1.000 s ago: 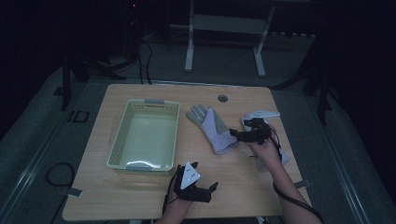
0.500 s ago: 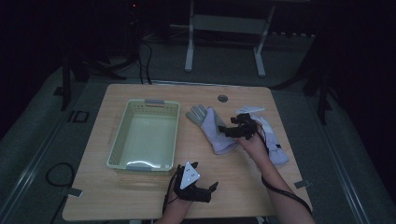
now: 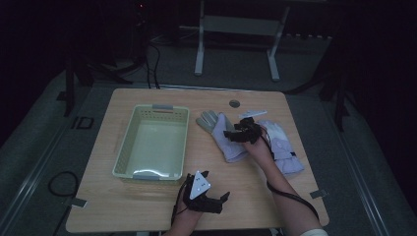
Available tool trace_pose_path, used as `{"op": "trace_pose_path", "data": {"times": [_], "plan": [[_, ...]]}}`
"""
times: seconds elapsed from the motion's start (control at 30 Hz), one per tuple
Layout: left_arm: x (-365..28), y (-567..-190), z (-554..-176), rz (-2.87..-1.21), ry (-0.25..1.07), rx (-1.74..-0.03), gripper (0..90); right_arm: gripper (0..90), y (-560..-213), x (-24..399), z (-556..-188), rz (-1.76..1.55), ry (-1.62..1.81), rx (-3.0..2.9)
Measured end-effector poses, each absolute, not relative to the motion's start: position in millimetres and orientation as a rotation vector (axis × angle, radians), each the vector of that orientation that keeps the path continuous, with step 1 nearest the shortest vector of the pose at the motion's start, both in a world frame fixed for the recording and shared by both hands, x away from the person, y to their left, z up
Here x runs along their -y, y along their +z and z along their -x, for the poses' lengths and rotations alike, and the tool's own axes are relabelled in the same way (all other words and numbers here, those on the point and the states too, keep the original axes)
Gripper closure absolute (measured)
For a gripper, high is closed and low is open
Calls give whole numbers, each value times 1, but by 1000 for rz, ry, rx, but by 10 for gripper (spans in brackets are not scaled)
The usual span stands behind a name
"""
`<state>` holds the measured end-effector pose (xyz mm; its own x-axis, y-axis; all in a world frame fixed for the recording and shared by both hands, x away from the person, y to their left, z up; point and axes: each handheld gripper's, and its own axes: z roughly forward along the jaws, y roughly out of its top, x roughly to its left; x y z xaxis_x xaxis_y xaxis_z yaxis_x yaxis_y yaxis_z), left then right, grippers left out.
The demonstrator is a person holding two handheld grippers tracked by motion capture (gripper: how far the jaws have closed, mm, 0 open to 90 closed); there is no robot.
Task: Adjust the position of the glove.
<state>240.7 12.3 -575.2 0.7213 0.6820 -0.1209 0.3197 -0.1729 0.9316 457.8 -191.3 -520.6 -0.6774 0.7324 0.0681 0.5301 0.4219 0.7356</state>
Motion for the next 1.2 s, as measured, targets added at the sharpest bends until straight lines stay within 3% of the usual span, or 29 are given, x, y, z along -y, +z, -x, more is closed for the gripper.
{"op": "trace_pose_path", "data": {"times": [0.4,0.53,0.6,0.7,1.2], "plan": [[-12,-575,-241,-1773,388,-790,11,471,-545,187,-468,-1123,1009,-2475],[-12,-575,-240,-1774,391,-790,11,646,-547,188,-470,-1133,1019,-2494],[-11,-575,-240,-1774,392,-791,11,789,-546,188,-469,-1127,993,-2497],[-11,-575,-240,-1775,394,-792,11,857,-544,188,-470,-1157,975,-2494],[-11,-575,-240,-1776,396,-792,11,884,-504,195,-439,-1247,1156,-2384]]}}
